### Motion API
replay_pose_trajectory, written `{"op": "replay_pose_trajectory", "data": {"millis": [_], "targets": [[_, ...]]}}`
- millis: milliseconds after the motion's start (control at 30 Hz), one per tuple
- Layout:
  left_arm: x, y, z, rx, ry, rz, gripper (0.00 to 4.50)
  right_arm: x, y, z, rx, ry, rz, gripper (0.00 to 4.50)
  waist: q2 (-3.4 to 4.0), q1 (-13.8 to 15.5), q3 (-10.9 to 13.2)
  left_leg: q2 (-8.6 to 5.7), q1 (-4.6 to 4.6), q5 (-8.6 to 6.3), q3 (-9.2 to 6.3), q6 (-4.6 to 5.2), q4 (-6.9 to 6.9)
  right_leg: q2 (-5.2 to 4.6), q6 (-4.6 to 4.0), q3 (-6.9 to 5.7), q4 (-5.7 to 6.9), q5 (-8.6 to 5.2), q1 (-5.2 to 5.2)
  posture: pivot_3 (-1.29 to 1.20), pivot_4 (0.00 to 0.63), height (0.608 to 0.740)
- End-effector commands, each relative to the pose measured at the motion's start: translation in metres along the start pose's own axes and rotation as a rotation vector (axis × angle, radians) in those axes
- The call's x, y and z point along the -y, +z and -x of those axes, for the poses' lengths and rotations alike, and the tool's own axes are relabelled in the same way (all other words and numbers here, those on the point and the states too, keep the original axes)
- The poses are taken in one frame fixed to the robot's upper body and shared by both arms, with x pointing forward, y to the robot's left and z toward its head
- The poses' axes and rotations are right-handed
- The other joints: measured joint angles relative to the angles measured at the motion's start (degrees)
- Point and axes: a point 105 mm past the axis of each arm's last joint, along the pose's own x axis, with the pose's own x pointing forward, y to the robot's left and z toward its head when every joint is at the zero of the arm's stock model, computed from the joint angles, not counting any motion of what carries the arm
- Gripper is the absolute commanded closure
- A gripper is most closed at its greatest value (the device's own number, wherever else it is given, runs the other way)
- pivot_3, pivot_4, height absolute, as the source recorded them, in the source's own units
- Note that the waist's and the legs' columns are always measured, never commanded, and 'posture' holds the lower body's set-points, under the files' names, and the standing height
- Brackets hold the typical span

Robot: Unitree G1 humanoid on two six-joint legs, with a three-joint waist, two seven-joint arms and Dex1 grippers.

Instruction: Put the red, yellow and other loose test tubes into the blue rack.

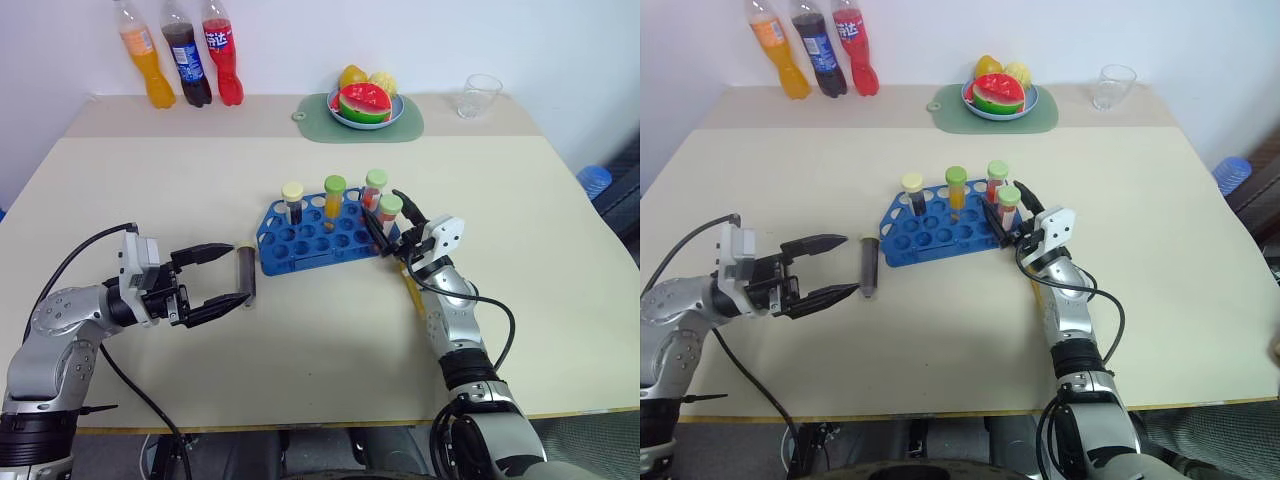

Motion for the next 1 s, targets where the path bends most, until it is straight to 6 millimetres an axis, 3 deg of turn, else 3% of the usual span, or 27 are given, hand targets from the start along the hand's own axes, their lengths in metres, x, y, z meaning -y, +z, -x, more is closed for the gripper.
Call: {"op": "replay_pose_trajectory", "data": {"millis": [33,300,433,600,767,1000], "targets": [[-0.001,0.003,-0.003,0.016,-0.004,-0.019,0.00,0.001,0.005,0.005,-0.032,0.038,0.098,0.33,0.03,0.2,0.0,-0.01,-0.01,0.00,0.00,0.00,0.00,-0.02,0.00,0.00,0.00,0.00,0.00,0.00,0.150,0.740],[0.001,-0.003,-0.008,0.027,-0.002,-0.008,0.00,0.012,0.032,0.032,-0.221,0.084,0.266,0.33,0.04,0.3,0.0,-0.04,-0.08,0.00,-0.04,0.00,0.00,-0.01,-0.02,0.00,-0.02,-0.01,-0.03,0.00,0.150,0.740],[0.002,-0.007,-0.014,0.042,-0.013,0.005,0.00,0.027,0.045,0.056,-0.490,0.097,0.153,0.33,0.17,0.4,0.1,-0.08,-0.08,0.00,-0.05,0.01,0.01,0.01,-0.17,0.02,-0.01,-0.10,-0.03,0.00,0.150,0.740],[0.003,-0.010,-0.017,0.049,-0.018,0.016,0.00,0.042,0.038,0.073,-0.793,-0.042,-0.013,0.33,0.09,0.3,0.0,-0.10,-0.09,0.00,-0.23,0.01,0.02,0.03,-0.20,0.02,-0.04,-0.12,-0.03,0.00,0.150,0.740],[0.006,-0.013,-0.018,0.051,-0.019,0.026,0.00,0.035,0.043,0.075,-0.929,-0.043,-0.182,0.33,0.10,0.3,0.0,-0.10,-0.15,0.00,-0.32,0.02,0.01,0.04,-0.21,0.01,-0.06,-0.13,-0.07,0.00,0.150,0.740],[0.010,-0.014,-0.017,0.048,-0.011,0.032,0.00,0.024,0.044,0.069,-1.039,-0.017,-0.191,0.33,0.10,0.3,0.0,-0.12,-0.24,0.00,-0.33,0.02,0.02,0.01,-0.20,-0.01,-0.10,-0.12,-0.10,0.00,0.150,0.740]]}}
